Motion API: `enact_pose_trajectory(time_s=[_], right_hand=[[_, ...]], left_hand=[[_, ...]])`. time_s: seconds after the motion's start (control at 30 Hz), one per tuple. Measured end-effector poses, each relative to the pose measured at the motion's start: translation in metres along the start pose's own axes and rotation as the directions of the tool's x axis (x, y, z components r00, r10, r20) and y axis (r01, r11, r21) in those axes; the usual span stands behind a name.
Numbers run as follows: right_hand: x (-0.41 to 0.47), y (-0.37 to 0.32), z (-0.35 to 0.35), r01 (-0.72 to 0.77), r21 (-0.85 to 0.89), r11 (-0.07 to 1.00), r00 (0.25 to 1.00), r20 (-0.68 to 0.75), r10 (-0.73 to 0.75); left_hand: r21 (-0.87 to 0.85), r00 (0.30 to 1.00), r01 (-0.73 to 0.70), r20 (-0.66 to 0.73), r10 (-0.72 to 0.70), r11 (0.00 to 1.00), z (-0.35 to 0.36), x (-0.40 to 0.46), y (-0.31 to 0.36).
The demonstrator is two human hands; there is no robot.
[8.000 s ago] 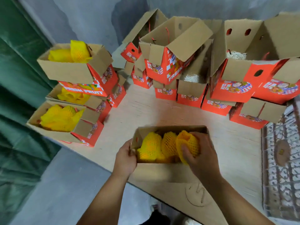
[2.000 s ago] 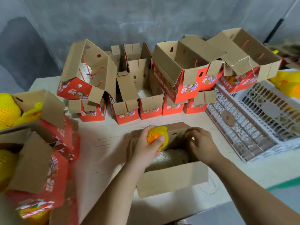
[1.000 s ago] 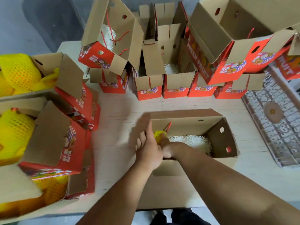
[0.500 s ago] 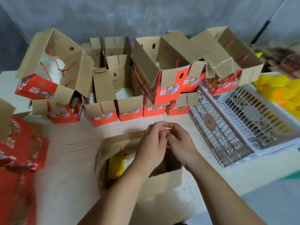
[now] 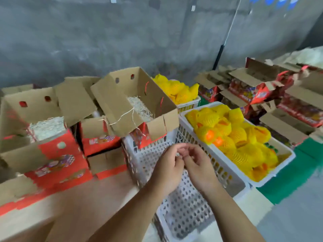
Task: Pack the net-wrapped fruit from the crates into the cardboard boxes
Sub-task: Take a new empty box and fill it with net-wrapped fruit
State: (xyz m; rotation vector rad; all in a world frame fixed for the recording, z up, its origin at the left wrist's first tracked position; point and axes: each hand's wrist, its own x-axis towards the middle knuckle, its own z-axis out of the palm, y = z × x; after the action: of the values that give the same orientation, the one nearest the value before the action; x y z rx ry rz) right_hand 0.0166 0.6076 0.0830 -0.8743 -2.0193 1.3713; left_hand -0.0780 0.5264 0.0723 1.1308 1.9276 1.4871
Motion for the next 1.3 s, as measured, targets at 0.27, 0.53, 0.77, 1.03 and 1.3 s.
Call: enact_pose_trajectory(time_s=[0.27, 0.53, 0.77, 1.03, 1.3], right_hand=[[0.159, 0.067, -0.094, 0.018, -0.845, 0.534, 0.995, 0.070, 0.076], [0.145, 0.107, -0.100, 0.133, -0.495, 0.859, 0.986, -0.018, -0.163], [0.126, 0.098, -0.113, 0.449, -0.215, 0.868, 0.894, 0.085, -0.441], [0.214, 0.134, -0.153, -0.171, -0.721, 0.672, 0.985, -0.126, 0.116], [0.233, 0.117, -0.174, -0.240, -0.813, 0.530, 0.963, -0.131, 0.236]], left_hand=[[0.043, 0.958, 0.283, -0.055, -0.281, 0.958, 0.075, 0.115, 0.022], [-0.255, 0.828, 0.531, -0.049, -0.559, 0.808, 0.110, 0.148, 0.019], [-0.655, 0.703, 0.528, -0.020, -0.711, 0.540, 0.107, 0.141, 0.005], [-0.809, 0.643, 0.440, -0.020, -0.766, 0.390, 0.099, 0.123, 0.001], [-0.851, 0.696, 0.414, 0.066, -0.715, 0.323, 0.088, 0.089, 0.011]])
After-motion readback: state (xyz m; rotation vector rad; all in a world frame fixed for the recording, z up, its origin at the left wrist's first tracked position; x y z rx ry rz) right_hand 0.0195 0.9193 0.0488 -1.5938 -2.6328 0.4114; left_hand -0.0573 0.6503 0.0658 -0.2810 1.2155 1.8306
